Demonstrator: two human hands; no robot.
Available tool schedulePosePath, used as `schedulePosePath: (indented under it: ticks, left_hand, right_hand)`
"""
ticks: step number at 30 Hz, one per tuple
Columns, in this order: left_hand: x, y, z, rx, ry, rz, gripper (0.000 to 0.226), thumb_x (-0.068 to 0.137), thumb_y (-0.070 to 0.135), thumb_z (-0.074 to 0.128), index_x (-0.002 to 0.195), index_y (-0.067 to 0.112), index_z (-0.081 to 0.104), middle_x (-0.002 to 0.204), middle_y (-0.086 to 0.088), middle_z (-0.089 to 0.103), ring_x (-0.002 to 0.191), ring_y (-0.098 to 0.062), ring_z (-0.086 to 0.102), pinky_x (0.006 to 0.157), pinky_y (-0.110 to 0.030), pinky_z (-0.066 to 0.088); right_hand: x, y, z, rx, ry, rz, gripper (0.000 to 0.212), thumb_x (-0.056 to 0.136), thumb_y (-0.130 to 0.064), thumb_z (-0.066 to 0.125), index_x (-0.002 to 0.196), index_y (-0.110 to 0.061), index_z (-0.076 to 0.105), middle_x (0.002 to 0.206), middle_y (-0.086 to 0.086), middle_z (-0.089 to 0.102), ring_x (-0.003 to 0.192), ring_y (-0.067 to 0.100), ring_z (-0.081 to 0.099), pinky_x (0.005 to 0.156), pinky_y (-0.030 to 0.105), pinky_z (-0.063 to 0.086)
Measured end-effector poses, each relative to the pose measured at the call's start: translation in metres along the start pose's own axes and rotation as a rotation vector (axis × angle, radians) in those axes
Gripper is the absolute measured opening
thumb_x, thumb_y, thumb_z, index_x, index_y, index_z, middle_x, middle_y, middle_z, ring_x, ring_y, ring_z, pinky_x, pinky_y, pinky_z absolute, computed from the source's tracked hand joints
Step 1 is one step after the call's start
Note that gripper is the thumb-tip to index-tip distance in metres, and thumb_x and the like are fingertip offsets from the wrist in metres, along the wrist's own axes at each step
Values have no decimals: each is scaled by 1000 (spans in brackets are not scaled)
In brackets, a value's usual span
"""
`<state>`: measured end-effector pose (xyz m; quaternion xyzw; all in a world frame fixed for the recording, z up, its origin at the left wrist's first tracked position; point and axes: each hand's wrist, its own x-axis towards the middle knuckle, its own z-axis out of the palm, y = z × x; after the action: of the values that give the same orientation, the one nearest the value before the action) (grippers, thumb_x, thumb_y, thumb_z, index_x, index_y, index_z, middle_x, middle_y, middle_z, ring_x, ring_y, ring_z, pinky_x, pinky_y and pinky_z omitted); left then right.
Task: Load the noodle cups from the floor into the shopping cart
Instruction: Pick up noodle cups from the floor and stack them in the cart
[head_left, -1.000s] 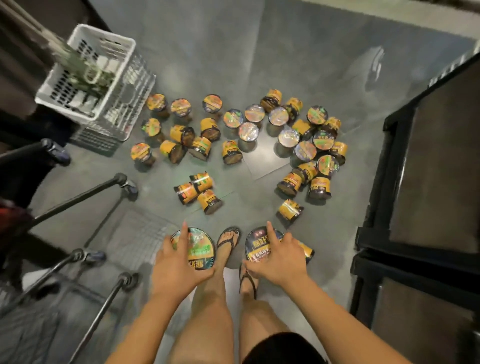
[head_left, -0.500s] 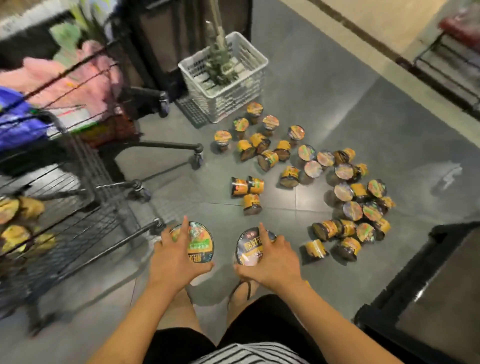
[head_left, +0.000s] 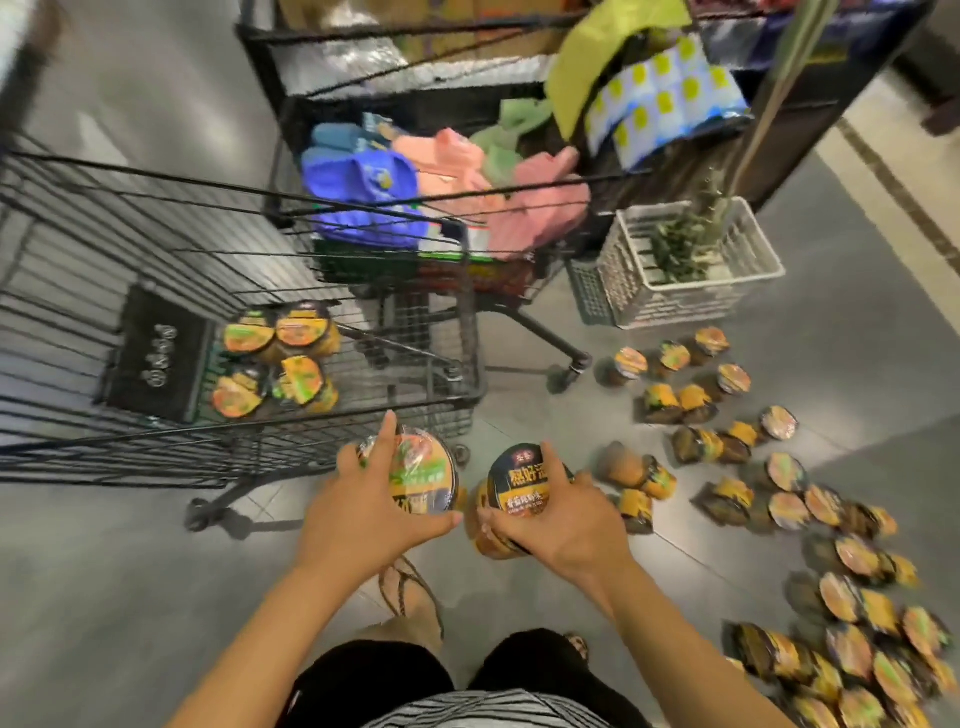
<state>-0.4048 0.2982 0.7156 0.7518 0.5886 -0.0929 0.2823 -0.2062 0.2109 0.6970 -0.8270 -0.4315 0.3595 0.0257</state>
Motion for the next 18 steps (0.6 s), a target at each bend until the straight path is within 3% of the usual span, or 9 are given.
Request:
schedulePosePath:
  ticks: [5,12,18]
  left_hand:
    - [25,-69,-50,-14,139,-72,131,51,90,59,148,41,-14,149,-12,22,128,-36,42,92,-42,48]
    - [52,-126,-85,-35,281,-190,132,49,90,59,151,39,-7,149,-19,25,127,-40,43,91,-45,48]
    - [81,-141,-92,-95,297,-268,132,48,93,56,149,40,-11,149,-20,21,129,-42,40,94,-47,49]
  right_hand:
    - [27,-86,1,-1,25,-61,116,63,-89,51,153,-37,-2,134,11,44,122,31,50,100,37,43]
    - [61,-157,-1,-160,65,-179,120,60,-90,51,153,-36,-3,144,15,38,127,33,47,97,40,46]
    - [108,-183,-5,-290,51,-237,122,54,-94,46,152,-40,-3,131,11,45,117,30,51,93,39,48]
